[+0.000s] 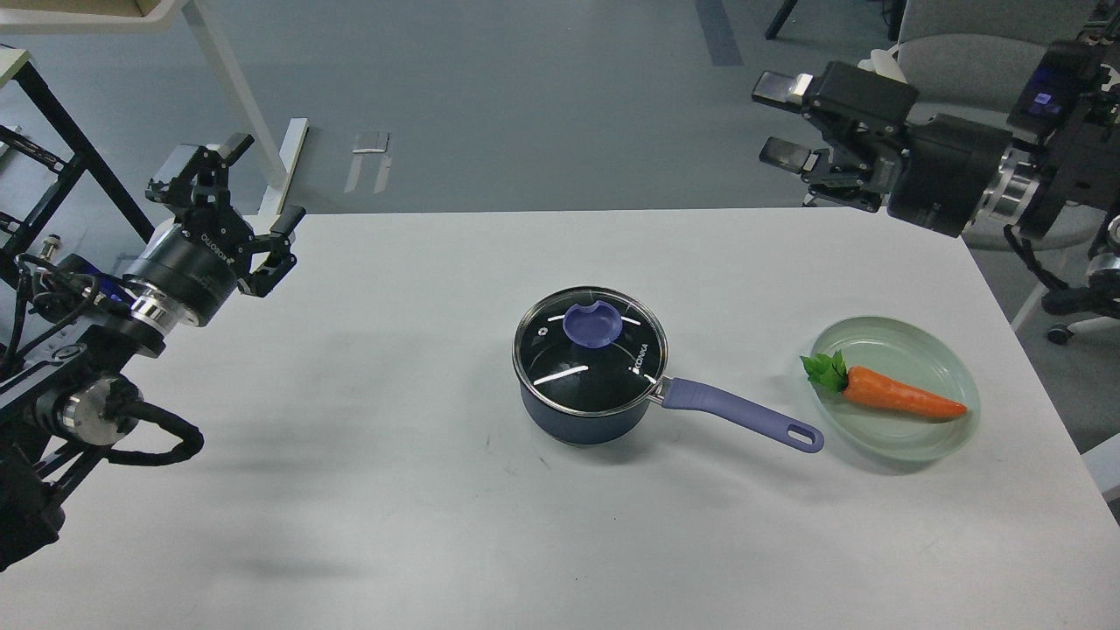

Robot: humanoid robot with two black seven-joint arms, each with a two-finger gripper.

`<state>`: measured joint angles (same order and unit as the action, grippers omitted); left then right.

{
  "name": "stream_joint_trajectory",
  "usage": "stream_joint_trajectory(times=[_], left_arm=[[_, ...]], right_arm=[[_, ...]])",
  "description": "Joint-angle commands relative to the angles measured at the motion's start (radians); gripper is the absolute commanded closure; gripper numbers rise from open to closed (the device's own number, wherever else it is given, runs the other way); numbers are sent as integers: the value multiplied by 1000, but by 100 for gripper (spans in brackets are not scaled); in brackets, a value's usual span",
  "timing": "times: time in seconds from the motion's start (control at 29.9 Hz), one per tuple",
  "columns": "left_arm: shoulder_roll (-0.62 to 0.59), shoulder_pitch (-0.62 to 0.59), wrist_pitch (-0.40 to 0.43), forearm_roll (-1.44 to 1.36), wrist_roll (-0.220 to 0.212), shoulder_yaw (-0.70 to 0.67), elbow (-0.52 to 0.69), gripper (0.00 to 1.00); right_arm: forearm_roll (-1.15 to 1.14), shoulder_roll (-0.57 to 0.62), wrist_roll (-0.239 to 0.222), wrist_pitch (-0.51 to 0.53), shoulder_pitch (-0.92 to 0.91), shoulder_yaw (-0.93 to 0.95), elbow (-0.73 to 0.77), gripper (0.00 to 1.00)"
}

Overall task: Open pot lid
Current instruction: 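Raise the right gripper and move it toward the purple pot handle, then lower the right gripper and grasp the purple pot handle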

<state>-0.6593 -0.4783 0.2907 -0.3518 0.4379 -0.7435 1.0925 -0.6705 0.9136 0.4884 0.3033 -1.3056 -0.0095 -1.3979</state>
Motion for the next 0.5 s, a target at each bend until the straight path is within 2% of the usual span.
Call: stream_joint_trajectory(times=[0.0, 0.17, 0.33, 0.47], left_arm=[[-3, -8, 1, -7, 1, -1, 10, 0], [-13, -8, -5, -7, 1, -1, 32, 0], [-17, -9, -8, -9, -1, -1, 55, 0], [-19, -16, -10, -10, -1, -1, 67, 0]], right_arm=[[-173, -18, 0, -3, -185, -162, -27, 0], [-452, -67, 0, -53, -313, -317, -70, 0], [-733, -94, 0, -130, -319, -418, -87, 1], [-839, -110, 0, -190, -305, -506, -81, 1]])
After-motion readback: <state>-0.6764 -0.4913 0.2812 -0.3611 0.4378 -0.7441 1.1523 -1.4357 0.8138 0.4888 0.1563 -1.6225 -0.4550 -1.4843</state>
